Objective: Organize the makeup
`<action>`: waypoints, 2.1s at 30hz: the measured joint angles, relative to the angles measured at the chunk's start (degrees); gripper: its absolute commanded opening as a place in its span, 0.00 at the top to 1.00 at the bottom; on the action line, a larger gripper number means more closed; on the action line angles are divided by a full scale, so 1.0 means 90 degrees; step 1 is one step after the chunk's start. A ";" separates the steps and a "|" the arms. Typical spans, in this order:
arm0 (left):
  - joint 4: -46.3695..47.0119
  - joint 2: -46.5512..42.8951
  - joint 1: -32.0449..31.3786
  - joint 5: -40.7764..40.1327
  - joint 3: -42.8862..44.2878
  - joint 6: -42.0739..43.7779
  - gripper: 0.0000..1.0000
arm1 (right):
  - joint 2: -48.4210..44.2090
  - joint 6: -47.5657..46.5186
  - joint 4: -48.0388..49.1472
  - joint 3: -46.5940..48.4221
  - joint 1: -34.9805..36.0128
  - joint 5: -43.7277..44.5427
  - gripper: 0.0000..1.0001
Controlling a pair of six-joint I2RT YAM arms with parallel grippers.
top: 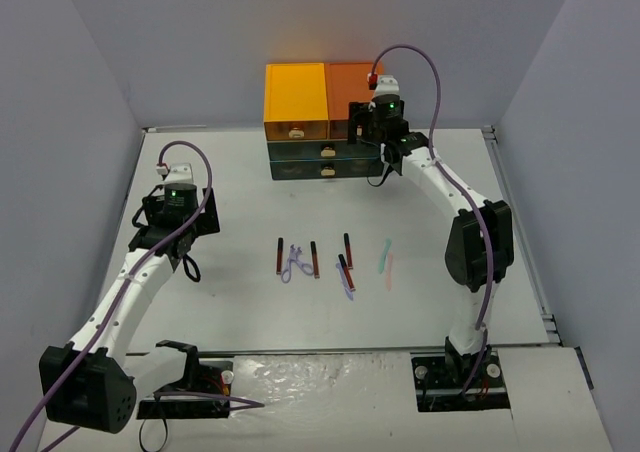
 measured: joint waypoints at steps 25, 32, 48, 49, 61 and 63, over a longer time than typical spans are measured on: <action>-0.0021 0.0064 0.0000 0.0000 0.0000 -0.0005 0.03 | 0.0364 0.0040 -0.0033 0.0332 0.0257 0.0514 0.71; -0.0022 0.0064 0.0000 0.0000 0.0001 -0.0005 0.03 | 0.0342 0.0005 0.0011 0.0274 0.0262 0.0562 0.91; -0.0022 0.0089 0.0000 0.0056 0.0002 -0.0060 0.03 | -0.1743 0.0316 0.0289 -0.2346 0.0868 0.0920 0.92; -0.0022 0.0099 0.0000 0.0058 0.0002 -0.0066 0.03 | -0.1864 0.0353 0.0275 -0.2476 0.0919 0.0961 0.92; -0.0023 0.0274 0.0000 0.0235 0.0002 -0.0119 0.03 | -0.2759 0.0629 0.0066 -0.3337 0.1178 0.1120 0.72; -0.0024 0.0299 0.0000 0.0293 0.0002 -0.0119 0.03 | -0.2788 0.0644 0.0063 -0.3378 0.1178 0.1114 0.54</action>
